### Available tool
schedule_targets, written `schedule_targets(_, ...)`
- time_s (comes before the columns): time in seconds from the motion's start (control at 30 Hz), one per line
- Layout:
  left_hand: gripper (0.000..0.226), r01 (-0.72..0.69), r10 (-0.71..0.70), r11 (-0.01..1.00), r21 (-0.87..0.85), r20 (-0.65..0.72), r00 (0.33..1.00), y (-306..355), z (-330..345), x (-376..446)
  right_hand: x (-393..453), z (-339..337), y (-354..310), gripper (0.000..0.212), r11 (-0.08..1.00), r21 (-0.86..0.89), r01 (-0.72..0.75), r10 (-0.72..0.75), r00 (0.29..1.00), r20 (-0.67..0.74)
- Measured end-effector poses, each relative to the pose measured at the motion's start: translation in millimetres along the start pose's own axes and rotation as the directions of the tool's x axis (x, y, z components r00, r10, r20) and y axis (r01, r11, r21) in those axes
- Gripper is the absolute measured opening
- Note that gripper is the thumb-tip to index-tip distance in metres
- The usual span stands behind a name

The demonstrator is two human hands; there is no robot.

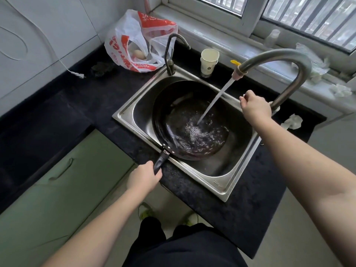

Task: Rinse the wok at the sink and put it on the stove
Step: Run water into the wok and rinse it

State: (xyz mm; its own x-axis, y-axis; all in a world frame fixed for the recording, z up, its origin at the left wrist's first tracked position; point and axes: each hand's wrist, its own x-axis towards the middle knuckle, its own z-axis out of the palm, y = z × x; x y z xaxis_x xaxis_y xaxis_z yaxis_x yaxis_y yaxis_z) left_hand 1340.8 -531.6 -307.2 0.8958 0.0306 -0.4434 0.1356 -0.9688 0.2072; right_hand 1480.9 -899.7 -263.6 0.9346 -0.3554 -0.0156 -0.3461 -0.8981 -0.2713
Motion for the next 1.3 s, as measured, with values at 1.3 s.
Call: schedule_targets(1.3, 0.036, 0.141, -0.051, 0.849, -0.509, 0.186, 0.981, 21.0, 21.5, -16.2, 4.2, 1.2, 1.0, 0.033, 1.0, -0.021, -0.019, 0.02, 0.999, 0.025)
